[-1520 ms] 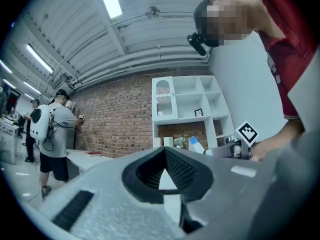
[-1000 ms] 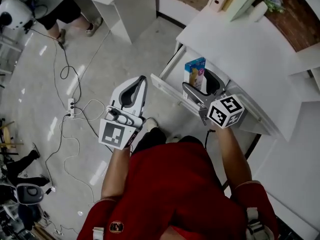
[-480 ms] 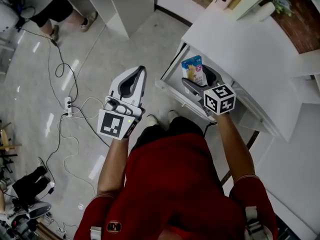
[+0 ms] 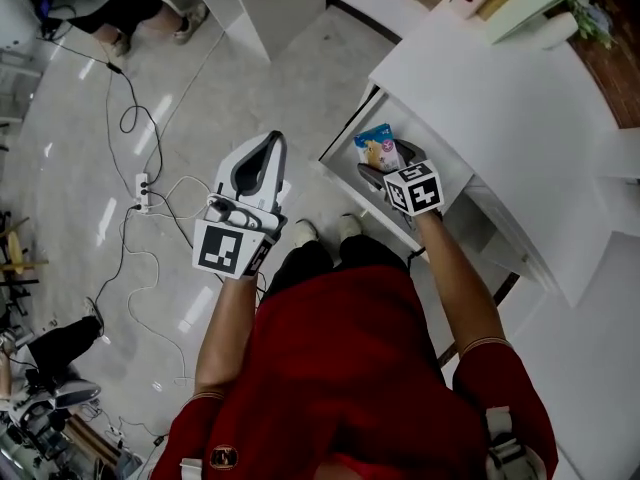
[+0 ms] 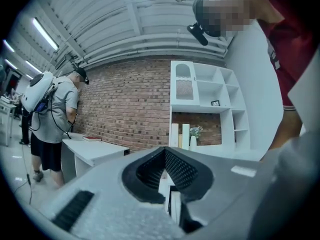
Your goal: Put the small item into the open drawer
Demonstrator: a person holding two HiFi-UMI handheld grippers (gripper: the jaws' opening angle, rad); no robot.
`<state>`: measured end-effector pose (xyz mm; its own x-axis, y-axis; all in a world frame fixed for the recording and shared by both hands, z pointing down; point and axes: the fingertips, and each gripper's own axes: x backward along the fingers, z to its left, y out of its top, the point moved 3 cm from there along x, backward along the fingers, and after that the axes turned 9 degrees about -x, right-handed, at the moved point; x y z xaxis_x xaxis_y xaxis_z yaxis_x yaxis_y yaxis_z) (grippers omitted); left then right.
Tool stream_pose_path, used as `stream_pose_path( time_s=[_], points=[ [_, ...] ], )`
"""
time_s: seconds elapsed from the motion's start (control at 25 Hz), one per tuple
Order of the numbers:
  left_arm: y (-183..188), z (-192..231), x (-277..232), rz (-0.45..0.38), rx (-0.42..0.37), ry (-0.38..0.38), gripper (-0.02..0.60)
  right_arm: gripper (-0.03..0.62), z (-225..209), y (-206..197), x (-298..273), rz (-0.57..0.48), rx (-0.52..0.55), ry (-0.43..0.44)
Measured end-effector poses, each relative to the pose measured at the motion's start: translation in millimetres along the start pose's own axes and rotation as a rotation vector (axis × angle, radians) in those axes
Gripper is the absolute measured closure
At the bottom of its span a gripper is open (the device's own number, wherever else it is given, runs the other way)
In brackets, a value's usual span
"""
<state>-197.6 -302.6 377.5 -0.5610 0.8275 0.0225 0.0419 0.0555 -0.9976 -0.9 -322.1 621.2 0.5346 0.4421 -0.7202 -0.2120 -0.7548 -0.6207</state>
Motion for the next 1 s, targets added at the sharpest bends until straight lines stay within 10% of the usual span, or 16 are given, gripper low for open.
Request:
stream_pose_path(
  time_s=[1.0],
  points=[
    [-33, 19, -10, 0.135, -0.012, 0.096, 0.58, 0.152, -13, -64, -104, 0.34, -0.034, 0.028]
  ],
)
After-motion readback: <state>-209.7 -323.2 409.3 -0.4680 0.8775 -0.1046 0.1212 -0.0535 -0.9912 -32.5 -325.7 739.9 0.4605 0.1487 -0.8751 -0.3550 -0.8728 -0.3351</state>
